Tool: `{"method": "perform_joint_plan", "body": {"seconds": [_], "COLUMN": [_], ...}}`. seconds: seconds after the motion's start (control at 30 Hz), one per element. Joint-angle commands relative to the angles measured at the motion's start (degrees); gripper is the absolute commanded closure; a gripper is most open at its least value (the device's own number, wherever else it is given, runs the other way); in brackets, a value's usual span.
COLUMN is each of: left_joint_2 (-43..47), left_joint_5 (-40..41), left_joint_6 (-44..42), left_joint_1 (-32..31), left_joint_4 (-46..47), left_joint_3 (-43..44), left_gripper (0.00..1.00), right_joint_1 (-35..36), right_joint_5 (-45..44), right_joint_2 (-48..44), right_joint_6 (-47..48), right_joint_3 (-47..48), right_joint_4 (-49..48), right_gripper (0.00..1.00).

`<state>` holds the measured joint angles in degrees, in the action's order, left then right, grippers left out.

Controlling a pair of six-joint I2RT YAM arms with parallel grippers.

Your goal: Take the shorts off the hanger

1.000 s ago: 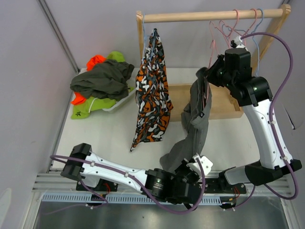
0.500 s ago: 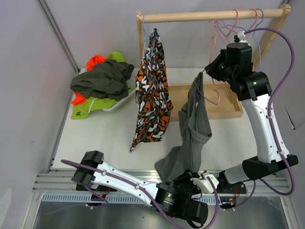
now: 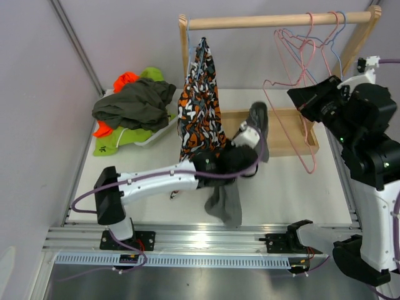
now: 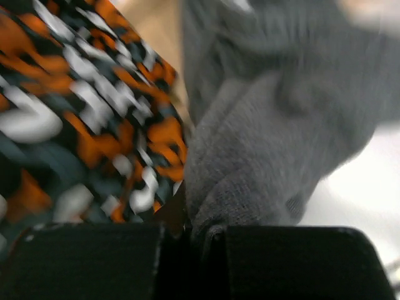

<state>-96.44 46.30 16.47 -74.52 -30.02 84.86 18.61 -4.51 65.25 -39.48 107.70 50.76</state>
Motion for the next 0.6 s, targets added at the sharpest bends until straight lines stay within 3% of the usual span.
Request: {"method": "perform_joint_plan", "body": {"seconds": [0.0, 0.1, 0.2, 0.4, 0.53, 0.57], "left_joint_2": [-2.8, -4.6, 0.2, 10.8, 17.2, 18.6], "left_joint_5": [-5.8, -5.9, -7.4, -3.5, 1.2, 3.3], "left_joint_6": [-7.1, -6.5, -3.3, 7.8, 16.7, 18.9], "left_joint_1": [5.1, 6.8, 5.0, -5.4, -16.4, -17.8], "left_joint_4": [4.5, 1.5, 2.8, -2.4, -11.2, -16.9], "left_joint_3": [10.6, 14.9, 9.4, -4.7, -7.1, -6.8], "left_gripper": [1.00, 1.00, 1.00, 1.00, 1.00, 1.00], "right_joint_1": [-0.3, -0.4, -1.2, -4.8, -5.8, -6.0], "right_joint_5": [5.0, 5.8, 5.0, 7.6, 8.3, 8.3], "right_joint_2": [0.0, 2.1, 6.5, 22.3, 28.8, 29.6], "right_joint_6": [-1.2, -0.5, 1.5, 2.7, 2.0, 1.6], "right_joint_3": [4.6, 9.5, 15.2, 31.8, 34.7, 34.2], "right_joint_4": [1.1, 2.0, 1.3, -0.3, -4.0, -4.9], "right_gripper": [1.00, 1.00, 1.00, 1.00, 1.00, 1.00]}}
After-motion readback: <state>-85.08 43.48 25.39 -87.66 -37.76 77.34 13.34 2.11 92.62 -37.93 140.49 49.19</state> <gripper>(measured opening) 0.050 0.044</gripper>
